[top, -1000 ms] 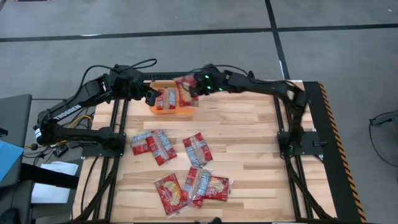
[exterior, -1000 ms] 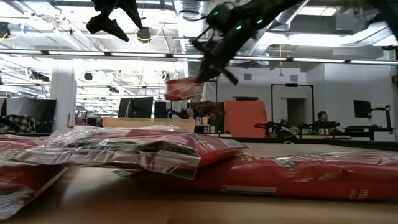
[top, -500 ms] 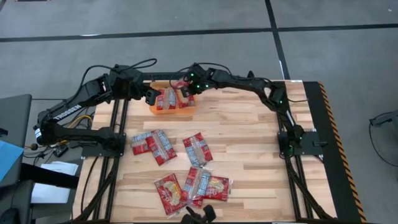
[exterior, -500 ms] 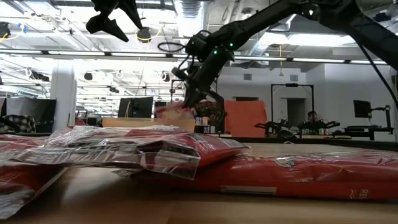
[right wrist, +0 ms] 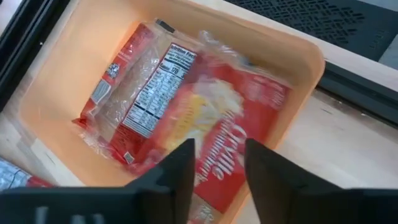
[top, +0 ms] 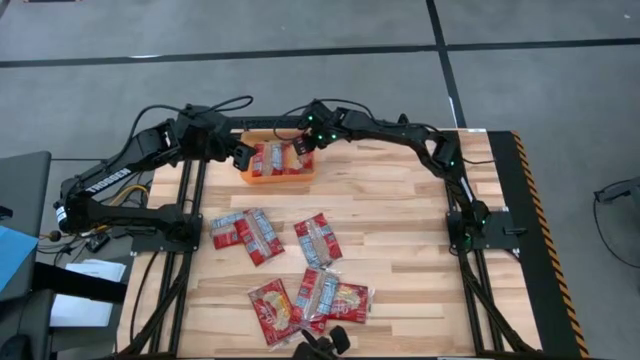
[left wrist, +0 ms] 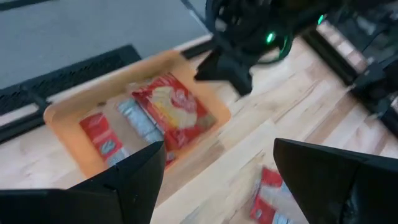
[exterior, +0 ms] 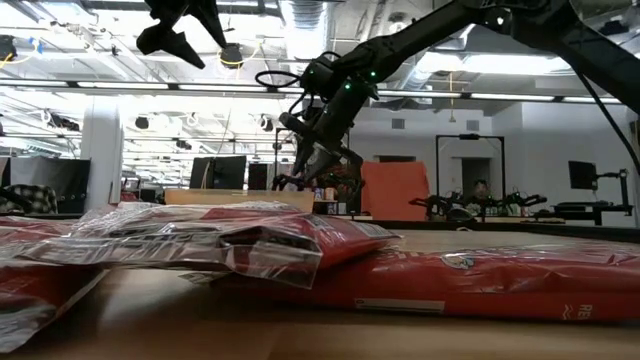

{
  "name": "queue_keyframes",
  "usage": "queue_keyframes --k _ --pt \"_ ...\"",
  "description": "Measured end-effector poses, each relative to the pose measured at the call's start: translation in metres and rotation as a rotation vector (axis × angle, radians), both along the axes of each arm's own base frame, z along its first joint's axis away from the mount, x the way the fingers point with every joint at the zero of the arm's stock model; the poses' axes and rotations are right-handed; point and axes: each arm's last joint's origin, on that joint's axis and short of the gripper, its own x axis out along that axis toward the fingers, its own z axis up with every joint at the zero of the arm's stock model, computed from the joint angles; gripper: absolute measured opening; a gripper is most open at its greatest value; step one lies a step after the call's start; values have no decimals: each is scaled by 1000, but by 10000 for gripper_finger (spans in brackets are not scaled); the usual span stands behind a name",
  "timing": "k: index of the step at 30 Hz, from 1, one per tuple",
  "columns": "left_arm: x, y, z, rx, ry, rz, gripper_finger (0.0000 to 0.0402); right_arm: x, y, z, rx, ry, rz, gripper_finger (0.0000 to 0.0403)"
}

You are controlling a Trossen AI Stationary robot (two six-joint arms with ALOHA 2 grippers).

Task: Sort popcorn bags into baskets
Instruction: Put the popcorn bag into the orange bin

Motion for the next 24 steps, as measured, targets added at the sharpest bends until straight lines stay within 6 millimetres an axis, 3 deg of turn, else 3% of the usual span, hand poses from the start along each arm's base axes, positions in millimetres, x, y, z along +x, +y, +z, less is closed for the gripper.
queue_keyframes --k 6,11,18,24 --pt "-3 -6 -7 -54 75 -13 286 -17 7 38 -40 2 31 201" --pt "-3 -27 -23 -179 183 -81 286 -48 23 93 -119 15 114 190" --pt "6 -66 -78 -355 267 -89 286 -97 49 160 -273 18 151 167" --pt "14 -96 -131 -544 174 41 286 -127 64 185 -288 36 168 164"
